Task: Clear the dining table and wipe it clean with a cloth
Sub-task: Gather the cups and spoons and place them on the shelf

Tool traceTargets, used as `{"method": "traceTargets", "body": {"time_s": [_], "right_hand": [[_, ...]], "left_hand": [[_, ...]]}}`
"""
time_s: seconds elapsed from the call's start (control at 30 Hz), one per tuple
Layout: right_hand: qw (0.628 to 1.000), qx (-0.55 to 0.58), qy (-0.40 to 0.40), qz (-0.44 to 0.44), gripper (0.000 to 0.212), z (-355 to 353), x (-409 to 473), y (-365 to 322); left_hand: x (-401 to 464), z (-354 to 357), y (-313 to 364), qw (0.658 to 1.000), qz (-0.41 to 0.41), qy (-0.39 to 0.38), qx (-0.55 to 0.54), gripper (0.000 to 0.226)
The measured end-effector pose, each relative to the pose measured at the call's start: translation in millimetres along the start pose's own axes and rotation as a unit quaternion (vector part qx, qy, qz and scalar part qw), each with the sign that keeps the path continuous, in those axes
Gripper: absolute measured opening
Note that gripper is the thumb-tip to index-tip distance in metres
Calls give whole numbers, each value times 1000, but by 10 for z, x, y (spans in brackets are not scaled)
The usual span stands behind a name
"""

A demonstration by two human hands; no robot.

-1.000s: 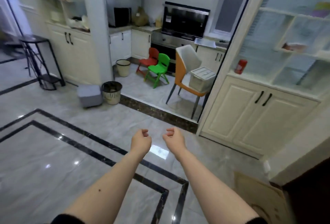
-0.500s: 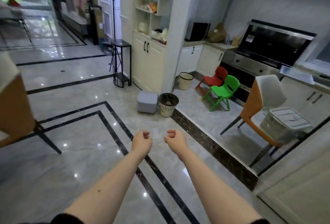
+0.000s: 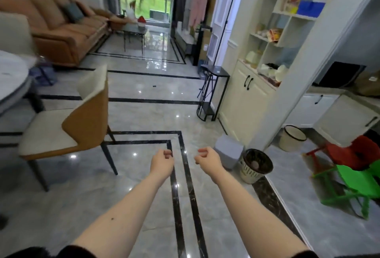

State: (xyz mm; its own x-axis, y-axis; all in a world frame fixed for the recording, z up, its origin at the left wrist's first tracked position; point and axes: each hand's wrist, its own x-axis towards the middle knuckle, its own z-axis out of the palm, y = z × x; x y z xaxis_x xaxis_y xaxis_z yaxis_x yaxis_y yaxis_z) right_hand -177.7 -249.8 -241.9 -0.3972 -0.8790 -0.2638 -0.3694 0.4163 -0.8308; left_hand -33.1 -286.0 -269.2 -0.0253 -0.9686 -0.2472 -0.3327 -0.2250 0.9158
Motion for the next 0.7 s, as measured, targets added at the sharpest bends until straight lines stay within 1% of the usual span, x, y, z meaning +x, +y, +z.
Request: {"method": "traceTargets", "body": {"time_s": [0.17,0.27,0.4,0.47,0.57,0.63,0.7], "right_hand": [[996,-8,-80,-47,33,469,918,-453],[991,-1,-117,-72,32,812,1463,-769],[987,0,-146,-73,31,1243,2216,-1226],[985,-5,-151,-81,32,1440,2678,-1491],[981,1,-172,-88,23,1571,3143,-1804],[980,2,-179,-85,24,1665,3511,-1974],[980,6,-181,-84,30,1779,3967,-2134]], "left_hand": [[931,-318,69,996,-48,71,-22,27],[1528,-483,126,993,-55,105,-23,26],[2393,-730,195,988,-81,122,-42,19],[2941,-863,297,986,-81,140,-50,17],[3471,-1004,474,984,-77,156,-35,24],[3839,-1044,574,984,-76,158,-28,26],[4271,-1048,675,985,-74,155,-12,26]]}}
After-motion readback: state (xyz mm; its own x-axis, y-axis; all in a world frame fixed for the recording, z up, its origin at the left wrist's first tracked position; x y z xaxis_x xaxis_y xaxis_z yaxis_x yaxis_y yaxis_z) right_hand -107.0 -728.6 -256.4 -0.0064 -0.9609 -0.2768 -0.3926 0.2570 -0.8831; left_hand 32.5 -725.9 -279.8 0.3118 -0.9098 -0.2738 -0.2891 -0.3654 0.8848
